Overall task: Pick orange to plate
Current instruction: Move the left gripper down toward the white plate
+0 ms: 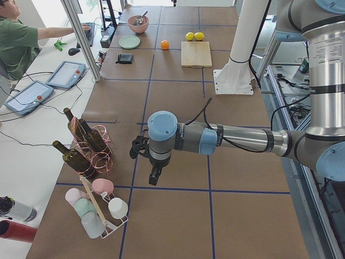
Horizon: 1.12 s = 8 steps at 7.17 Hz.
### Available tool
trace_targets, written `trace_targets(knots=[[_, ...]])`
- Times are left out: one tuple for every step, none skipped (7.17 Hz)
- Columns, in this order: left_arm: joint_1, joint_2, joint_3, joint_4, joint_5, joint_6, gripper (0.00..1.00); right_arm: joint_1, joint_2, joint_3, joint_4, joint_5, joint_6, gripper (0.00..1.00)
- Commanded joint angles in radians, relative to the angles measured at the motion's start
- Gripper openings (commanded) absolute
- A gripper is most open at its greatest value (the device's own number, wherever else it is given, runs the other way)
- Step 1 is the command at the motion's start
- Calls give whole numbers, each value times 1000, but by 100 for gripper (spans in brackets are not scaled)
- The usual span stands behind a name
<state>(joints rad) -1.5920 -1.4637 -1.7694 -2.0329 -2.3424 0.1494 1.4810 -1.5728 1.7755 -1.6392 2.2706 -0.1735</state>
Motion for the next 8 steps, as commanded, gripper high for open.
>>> trace_targets(knots=[[4,-17,34,-180,-9,-133,100,-1,5,4,60,3,29,100],[7,-15,41,-240,-46,-216,100,-1,-6,-10,103,44,29,100],[68,-11,28,-307,-49,-240,100,-1,-7,-19,134,108,43,100],[154,-1,28,-350,-58,-342,100,-1,-6,-25,142,119,54,100],[278,-4,22,-354,-29,-543,100,-1,-9,-16,151,124,84,100],[365,-3,18,-393,45,-717,100,-1,-10,-12,153,121,115,100],[460,-1,18,-442,142,-896,100,-1,-16,-10,153,122,117,100],[563,-1,19,-443,273,-1033,100,-1,-24,-8,154,122,117,100]])
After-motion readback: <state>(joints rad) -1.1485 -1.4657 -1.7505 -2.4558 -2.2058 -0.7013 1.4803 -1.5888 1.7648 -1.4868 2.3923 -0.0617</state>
